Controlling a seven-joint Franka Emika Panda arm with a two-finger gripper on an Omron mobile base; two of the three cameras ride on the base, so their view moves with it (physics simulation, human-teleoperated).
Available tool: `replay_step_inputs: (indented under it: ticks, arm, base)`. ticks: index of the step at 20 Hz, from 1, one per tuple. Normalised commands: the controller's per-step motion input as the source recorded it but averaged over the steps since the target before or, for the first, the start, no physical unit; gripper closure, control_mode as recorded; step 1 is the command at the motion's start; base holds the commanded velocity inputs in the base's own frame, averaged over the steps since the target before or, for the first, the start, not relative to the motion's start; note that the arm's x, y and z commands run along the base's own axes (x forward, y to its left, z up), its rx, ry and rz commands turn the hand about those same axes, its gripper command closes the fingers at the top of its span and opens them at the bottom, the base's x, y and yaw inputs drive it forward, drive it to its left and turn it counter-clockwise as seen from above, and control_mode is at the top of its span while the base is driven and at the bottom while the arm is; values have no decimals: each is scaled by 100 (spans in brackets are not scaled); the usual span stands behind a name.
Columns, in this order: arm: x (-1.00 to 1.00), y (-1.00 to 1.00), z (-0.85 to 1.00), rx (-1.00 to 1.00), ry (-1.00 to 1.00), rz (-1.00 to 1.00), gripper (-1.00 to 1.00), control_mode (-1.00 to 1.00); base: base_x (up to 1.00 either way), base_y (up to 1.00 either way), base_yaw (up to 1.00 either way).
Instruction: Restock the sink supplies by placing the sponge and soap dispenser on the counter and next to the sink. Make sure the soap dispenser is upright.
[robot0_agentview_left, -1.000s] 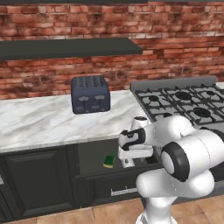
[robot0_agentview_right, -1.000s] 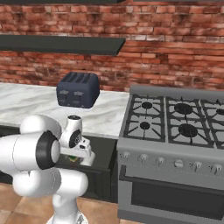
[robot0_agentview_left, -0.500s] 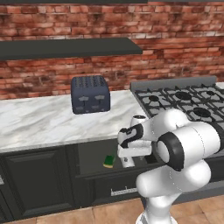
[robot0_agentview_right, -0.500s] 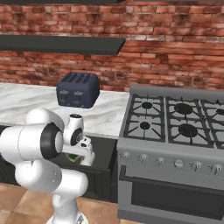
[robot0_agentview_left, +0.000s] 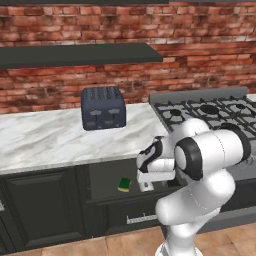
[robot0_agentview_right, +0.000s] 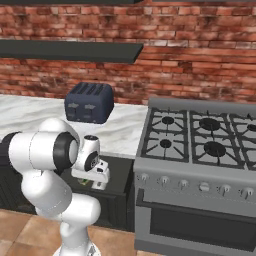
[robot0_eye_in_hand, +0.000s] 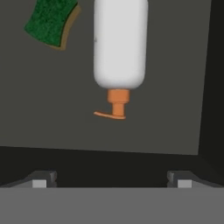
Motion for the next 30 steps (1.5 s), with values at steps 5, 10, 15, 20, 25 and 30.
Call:
replay_step_inputs:
  ticks: [5,10,15,20,25,30]
  arm:
    - [29,0,-9,0,0,0,-100,-100]
    - [18,0,-19,0,0,0,-100,-100]
    - [14,0,-16,0,0,0,-100,-100]
    - [9,0,-20,0,-8,0,-100,-100]
    - [1,0,-13,0,-16,0,-100,-100]
    - [3,0,-8,0,-10,0,-100,-100]
  base:
    - [0,0,0]
    - [0,0,0]
    - [0,0,0]
    - [0,0,0]
    - [0,0,0]
    - [0,0,0]
